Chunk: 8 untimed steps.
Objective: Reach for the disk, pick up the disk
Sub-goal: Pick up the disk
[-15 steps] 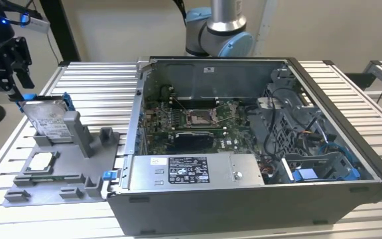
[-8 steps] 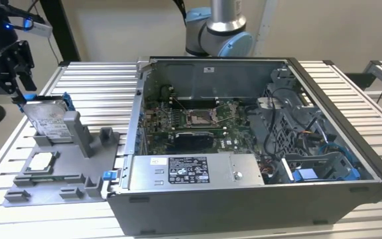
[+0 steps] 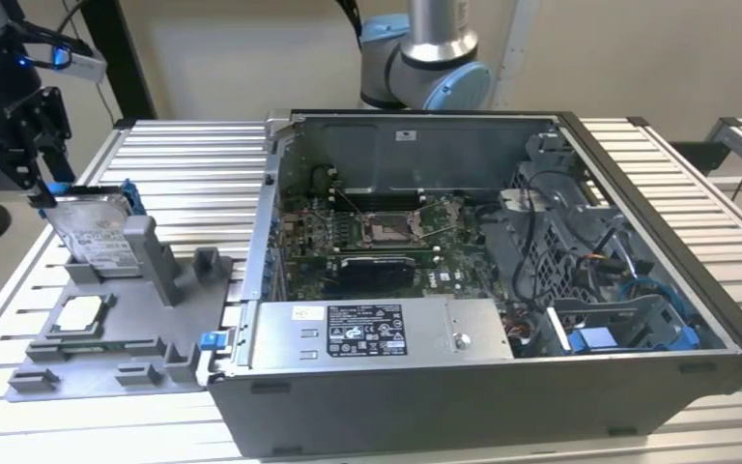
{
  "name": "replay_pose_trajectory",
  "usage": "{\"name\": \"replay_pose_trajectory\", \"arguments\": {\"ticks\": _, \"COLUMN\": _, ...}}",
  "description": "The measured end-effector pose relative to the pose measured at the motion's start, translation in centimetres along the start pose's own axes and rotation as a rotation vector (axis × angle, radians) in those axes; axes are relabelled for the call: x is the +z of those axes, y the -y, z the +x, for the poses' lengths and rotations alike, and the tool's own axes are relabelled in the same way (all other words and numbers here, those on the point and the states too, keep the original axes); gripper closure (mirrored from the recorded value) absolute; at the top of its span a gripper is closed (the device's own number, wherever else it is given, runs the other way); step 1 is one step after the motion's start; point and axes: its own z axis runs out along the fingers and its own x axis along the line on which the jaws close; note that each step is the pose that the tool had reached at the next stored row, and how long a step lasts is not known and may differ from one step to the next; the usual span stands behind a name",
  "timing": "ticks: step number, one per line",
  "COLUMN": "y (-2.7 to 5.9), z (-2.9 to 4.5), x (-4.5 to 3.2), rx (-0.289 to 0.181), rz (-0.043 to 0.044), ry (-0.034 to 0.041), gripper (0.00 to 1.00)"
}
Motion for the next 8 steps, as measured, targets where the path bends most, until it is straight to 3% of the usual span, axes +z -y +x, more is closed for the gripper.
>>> {"name": "replay_pose_trajectory", "arguments": {"ticks": 8, "y": 0.19, "z": 0.00, "x": 1.20, "rx": 0.000, "rz": 0.0001, "ry": 0.0001, "gripper": 0.00}}
